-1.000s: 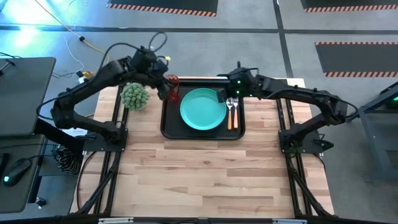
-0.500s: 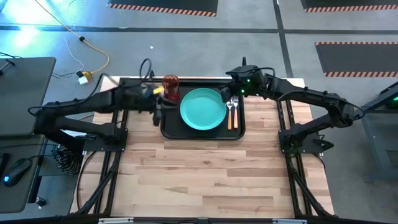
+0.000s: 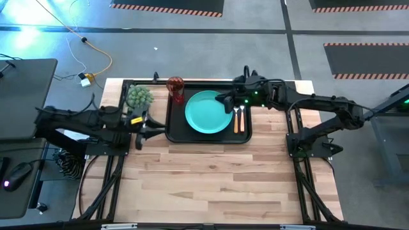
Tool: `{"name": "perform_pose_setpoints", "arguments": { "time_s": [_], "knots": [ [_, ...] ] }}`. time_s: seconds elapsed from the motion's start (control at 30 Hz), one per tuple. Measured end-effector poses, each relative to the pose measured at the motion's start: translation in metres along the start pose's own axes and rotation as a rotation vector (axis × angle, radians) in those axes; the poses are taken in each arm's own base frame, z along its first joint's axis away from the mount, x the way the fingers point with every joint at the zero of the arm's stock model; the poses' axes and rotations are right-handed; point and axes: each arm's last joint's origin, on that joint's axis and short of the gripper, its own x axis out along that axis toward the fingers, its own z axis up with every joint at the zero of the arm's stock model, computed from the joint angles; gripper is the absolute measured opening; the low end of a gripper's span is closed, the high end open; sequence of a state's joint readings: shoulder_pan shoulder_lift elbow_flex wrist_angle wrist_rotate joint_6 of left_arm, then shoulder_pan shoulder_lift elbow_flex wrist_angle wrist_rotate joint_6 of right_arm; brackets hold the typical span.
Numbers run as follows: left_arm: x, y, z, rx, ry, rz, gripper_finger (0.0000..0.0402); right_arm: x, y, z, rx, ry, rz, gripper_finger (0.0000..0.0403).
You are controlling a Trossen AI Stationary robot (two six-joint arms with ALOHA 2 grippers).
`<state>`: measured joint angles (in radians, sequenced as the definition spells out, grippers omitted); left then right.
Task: Pick and place plate/cup/fork/spoon on tray
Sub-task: Return to Home Position
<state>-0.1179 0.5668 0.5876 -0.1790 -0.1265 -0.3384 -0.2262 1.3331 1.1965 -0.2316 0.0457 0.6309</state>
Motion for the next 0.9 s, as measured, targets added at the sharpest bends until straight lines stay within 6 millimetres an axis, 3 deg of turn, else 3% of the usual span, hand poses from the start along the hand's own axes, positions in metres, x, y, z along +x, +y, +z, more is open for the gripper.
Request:
{"name": "perform_pose_setpoints", "arguments": {
  "time_s": [0.47, 0.9],
  "knots": [
    [-0.016, 0.013, -0.067, 0.025, -0.066, -0.138, 0.0099, -0.007, 0.047, -0.032, 0.026, 0.061, 0.138, 0.0083],
    [-0.019, 0.031, -0.114, 0.008, -0.079, -0.145, 0.0099, -0.01, 0.055, -0.037, 0.092, 0.074, 0.179, 0.0083]
  ]
}}
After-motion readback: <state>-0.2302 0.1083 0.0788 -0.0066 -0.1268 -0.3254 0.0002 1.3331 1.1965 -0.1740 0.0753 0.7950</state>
